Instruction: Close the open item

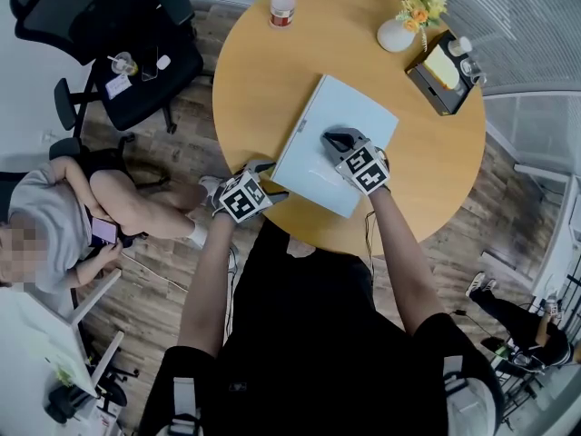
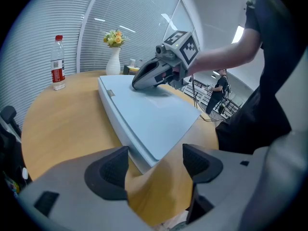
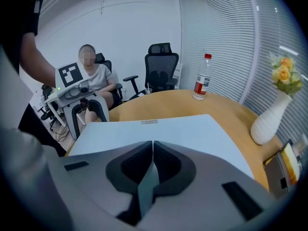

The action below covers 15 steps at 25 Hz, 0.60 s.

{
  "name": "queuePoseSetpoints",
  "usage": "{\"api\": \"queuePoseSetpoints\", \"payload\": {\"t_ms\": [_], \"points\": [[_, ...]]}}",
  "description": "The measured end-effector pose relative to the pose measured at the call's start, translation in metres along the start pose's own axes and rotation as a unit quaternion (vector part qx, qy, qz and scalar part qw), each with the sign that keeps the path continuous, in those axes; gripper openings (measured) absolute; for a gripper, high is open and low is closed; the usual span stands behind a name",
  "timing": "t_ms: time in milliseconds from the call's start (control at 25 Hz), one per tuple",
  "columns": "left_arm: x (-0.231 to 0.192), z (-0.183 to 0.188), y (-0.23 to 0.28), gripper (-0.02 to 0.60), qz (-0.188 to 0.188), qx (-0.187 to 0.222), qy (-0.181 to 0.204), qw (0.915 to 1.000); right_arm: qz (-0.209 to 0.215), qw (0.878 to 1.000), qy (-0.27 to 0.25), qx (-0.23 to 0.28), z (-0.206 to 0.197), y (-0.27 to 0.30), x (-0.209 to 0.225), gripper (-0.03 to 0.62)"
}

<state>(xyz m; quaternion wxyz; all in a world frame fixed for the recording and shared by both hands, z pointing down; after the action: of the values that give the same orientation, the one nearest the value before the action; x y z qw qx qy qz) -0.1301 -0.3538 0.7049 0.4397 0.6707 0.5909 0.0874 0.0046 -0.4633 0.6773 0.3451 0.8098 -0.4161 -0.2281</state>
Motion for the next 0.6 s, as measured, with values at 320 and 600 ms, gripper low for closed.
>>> {"api": "queuePoseSetpoints", "payload": {"t_ms": [320,600], "points": [[0.001,0.001,0.001,0.347,-0.002,0.0,-0.002,1.0,-0.011,0.998,-0.043,-0.037,0.003,0.004,-0.004,0.008],[0.001,0.001,0.001,0.348,-0.004,0.002,0.001,1.0,-0.026,0.993,-0.102,-0.057,0.002,0.012,-0.011,0.006]]}}
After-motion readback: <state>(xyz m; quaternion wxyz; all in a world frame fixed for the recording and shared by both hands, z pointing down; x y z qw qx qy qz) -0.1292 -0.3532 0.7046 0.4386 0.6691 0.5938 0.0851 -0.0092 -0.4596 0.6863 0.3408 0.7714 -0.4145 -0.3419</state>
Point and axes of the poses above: the fingertips, and each gripper's own axes: y forward along the fingers, x to its right, z out of its top, the point moved 4 cm from there along -y, backward along the fingers, and after that the axes turned 9 degrees about -z, right-handed, at the moved point
